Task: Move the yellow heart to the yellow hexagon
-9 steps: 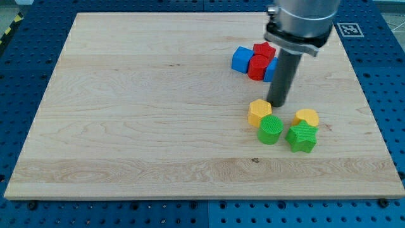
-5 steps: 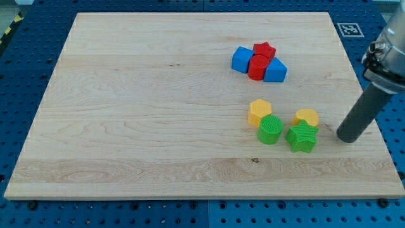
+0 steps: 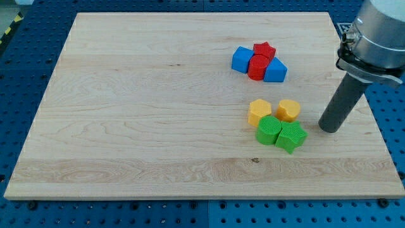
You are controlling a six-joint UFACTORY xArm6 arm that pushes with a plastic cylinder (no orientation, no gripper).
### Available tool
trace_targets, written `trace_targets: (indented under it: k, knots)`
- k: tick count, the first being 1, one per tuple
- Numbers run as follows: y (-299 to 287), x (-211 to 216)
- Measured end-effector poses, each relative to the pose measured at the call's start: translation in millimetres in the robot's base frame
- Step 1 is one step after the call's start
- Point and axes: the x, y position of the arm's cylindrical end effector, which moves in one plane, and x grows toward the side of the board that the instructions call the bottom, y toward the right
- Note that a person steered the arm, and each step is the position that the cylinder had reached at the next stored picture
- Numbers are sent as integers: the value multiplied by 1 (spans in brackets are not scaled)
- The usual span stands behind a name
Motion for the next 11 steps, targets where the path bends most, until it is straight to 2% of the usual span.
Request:
trace_targets:
  k: [4,6,9,11]
  knots:
    - [-49,-13]
    - [-45,-48]
    - [-61,-48]
    - [-61,-30]
